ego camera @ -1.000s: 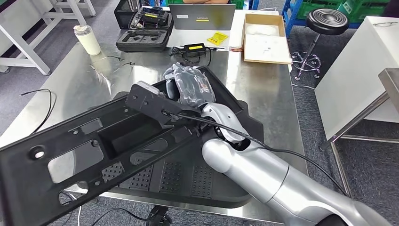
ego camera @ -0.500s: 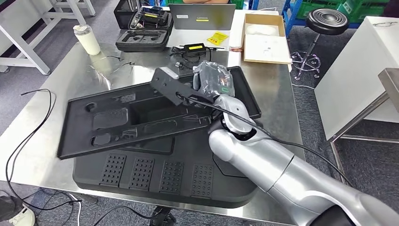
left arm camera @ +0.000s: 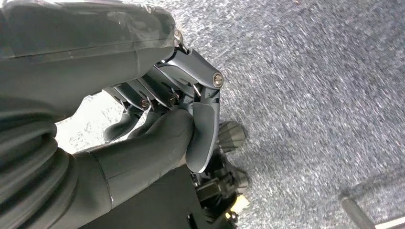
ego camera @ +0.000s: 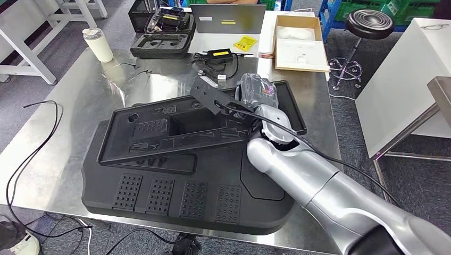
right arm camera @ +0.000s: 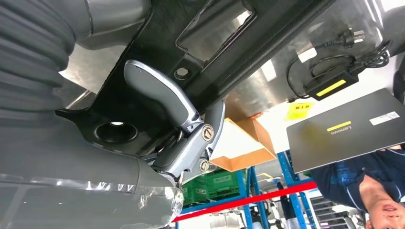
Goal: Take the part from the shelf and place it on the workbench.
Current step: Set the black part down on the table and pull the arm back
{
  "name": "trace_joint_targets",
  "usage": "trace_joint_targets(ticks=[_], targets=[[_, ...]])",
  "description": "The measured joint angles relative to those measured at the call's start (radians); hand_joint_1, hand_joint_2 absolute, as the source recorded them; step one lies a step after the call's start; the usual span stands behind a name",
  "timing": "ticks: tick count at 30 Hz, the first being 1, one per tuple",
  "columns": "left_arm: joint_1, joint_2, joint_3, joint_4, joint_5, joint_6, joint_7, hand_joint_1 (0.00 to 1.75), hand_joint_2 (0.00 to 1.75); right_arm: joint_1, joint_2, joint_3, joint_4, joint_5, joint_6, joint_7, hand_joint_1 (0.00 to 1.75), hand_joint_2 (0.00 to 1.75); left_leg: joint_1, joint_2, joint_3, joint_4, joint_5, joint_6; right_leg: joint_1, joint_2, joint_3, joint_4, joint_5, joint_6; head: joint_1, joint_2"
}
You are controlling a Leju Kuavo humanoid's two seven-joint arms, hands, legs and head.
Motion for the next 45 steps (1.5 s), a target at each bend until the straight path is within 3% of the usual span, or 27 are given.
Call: trace_joint_targets(ticks=[15, 19, 20, 24, 28, 32, 45], targets=[[-0.002, -0.005, 0.000, 0.000, -0.020, 0.003, 0.006, 1.75, 1.75, 0.004, 0.000, 0.000, 0.034, -0.009, -0.016, -0.071, 1.75, 1.75, 0.000, 0.000, 0.000, 0.000, 0.000, 0.000, 0.000, 0.000, 0.000, 0.000, 0.000, 0.000, 0.000, 0.000], [-0.002, -0.005, 0.000, 0.000, -0.026, 0.015, 0.009, 0.00, 1.75, 0.005, 0.000, 0.000, 0.036, -0.009, -0.021, -0.078, 0.00, 1.75, 0.000, 0.000, 0.000, 0.000, 0.000, 0.000, 0.000, 0.000, 0.000, 0.000, 0.000, 0.000, 0.000, 0.000], [-0.002, -0.005, 0.000, 0.000, -0.029, 0.023, 0.011, 0.00, 1.75, 0.005, 0.000, 0.000, 0.036, -0.009, -0.025, -0.083, 0.00, 1.75, 0.000, 0.000, 0.000, 0.000, 0.000, 0.000, 0.000, 0.000, 0.000, 0.000, 0.000, 0.000, 0.000, 0.000], [-0.002, -0.006, 0.000, 0.000, -0.033, 0.039, 0.015, 0.00, 0.00, 0.005, 0.001, 0.000, 0.036, -0.011, -0.042, -0.101, 0.00, 1.75, 0.000, 0.000, 0.000, 0.000, 0.000, 0.000, 0.000, 0.000, 0.000, 0.000, 0.000, 0.000, 0.000, 0.000], [-0.002, -0.006, 0.000, 0.000, -0.033, 0.034, 0.017, 0.00, 0.00, 0.005, 0.001, 0.000, 0.036, -0.019, -0.050, -0.121, 0.00, 1.75, 0.000, 0.000, 0.000, 0.000, 0.000, 0.000, 0.000, 0.000, 0.000, 0.000, 0.000, 0.000, 0.000, 0.000], [-0.002, -0.006, 0.000, 0.000, -0.033, 0.029, 0.021, 0.00, 1.75, 0.005, 0.001, 0.000, 0.037, -0.024, -0.050, -0.137, 0.00, 1.75, 0.000, 0.000, 0.000, 0.000, 0.000, 0.000, 0.000, 0.000, 0.000, 0.000, 0.000, 0.000, 0.000, 0.000], [-0.002, -0.006, 0.000, 0.000, -0.033, 0.028, 0.024, 0.00, 1.75, 0.009, 0.003, 0.000, 0.037, -0.038, -0.050, -0.151, 0.00, 1.75, 0.000, 0.000, 0.000, 0.000, 0.000, 0.000, 0.000, 0.000, 0.000, 0.000, 0.000, 0.000, 0.000, 0.000]])
